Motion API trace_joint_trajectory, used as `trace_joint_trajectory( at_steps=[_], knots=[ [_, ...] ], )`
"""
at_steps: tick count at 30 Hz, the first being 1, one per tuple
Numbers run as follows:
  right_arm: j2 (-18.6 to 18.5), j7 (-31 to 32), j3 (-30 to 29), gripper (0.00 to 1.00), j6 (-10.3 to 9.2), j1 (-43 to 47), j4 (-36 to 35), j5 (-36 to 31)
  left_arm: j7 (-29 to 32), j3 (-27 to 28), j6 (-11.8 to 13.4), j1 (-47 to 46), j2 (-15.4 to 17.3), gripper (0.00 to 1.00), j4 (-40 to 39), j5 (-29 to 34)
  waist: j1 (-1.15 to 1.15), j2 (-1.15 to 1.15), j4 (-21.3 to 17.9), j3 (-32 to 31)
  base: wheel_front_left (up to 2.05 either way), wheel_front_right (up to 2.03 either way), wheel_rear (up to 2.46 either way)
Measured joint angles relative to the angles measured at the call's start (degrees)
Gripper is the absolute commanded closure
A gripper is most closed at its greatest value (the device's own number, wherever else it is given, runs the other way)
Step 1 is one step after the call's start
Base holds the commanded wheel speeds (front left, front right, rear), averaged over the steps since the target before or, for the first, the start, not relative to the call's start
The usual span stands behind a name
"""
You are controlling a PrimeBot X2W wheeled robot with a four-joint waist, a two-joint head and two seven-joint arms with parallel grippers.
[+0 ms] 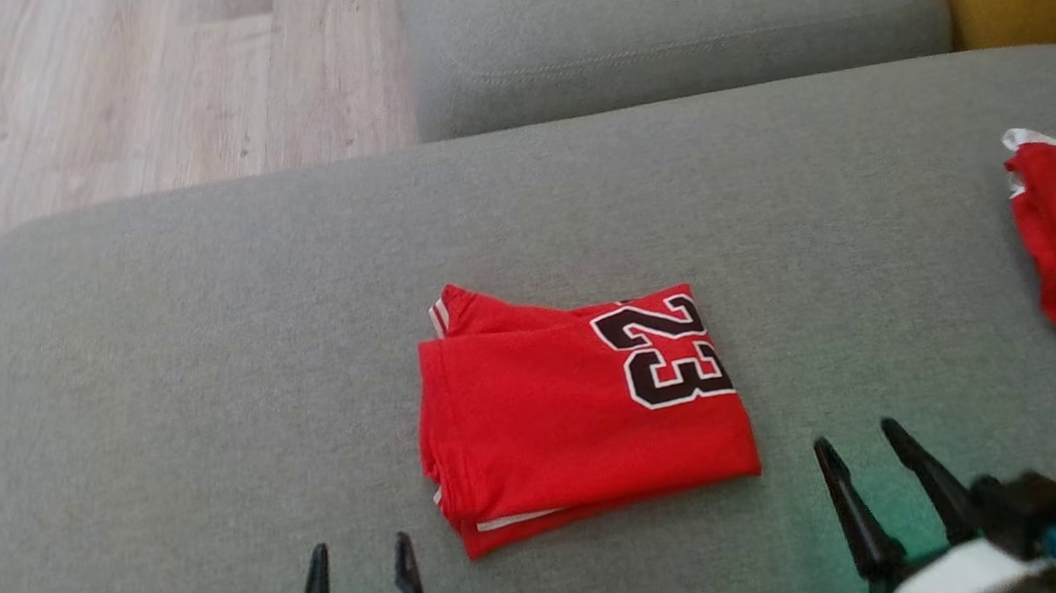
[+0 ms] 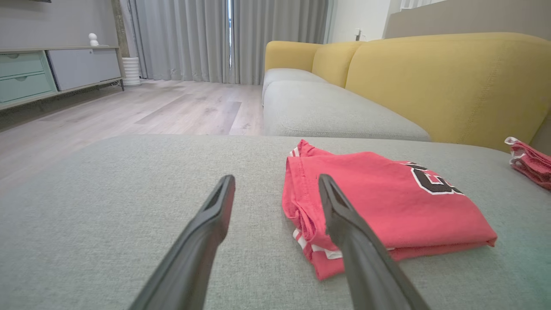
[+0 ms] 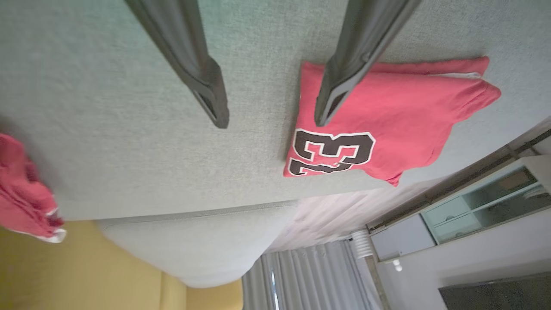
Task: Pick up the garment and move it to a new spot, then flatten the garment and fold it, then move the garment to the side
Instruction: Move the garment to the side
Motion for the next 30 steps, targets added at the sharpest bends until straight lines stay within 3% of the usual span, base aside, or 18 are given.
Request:
trace_joint_trajectory(
  at_steps=[4, 12, 20, 21, 22, 23, 30],
  knots=[
    [-1.13, 1.94, 2.6, 0.0, 0.0, -6.53, 5.69, 3.36, 0.01, -1.2, 0.0, -1.72, -0.02, 0.0, 0.02, 0.01, 0.0, 0.0, 1.13, 1.41, 0.0, 0.0, 0.0],
    [-0.85, 11.95, 3.02, 0.0, 0.0, -18.73, 15.59, 12.93, 0.0, -3.04, 0.08, -5.11, -0.02, 0.0, 0.8, -0.08, 0.01, 0.0, 3.53, 4.77, 0.0, 0.0, 0.0],
    [-0.62, 18.7, 6.77, 0.0, 0.0, -24.09, 22.27, 21.48, 0.0, -4.46, 1.03, -6.83, -0.02, 0.0, 1.79, -1.32, 0.0, 0.0, 5.41, 6.37, 0.0, 0.0, 0.0],
    [-0.6, 18.84, 7.33, 0.27, 0.0, -24.2, 22.59, 22.5, 0.0, -4.57, 1.08, -7.03, -0.02, 0.0, 1.79, -1.58, 0.0, 0.0, 5.54, 6.5, 0.0, 0.0, 0.0],
    [-0.6, 18.84, 7.73, 0.8, 0.0, -24.53, 22.79, 23.57, 0.0, -4.59, 1.1, -7.11, -0.02, 0.0, 1.79, -1.7, 0.0, 0.0, 5.63, 6.64, 0.0, 0.0, 0.0],
    [-0.62, 18.85, 8.28, 1.0, 0.0, -24.93, 22.91, 24.5, 0.0, -4.67, 1.11, -7.2, -0.02, 0.0, 1.79, -1.69, 0.0, 0.0, 5.69, 6.8, 0.0, 0.0, 0.0],
    [-2.57, 16.07, 10.73, 1.0, 0.0, -26.88, 23.06, 26.92, 0.0, -4.17, 1.49, -7.86, -0.03, 0.0, 1.42, -1.69, 0.0, 0.0, 3.99, 7.94, 0.0, 0.0, 0.0]
  ],
)
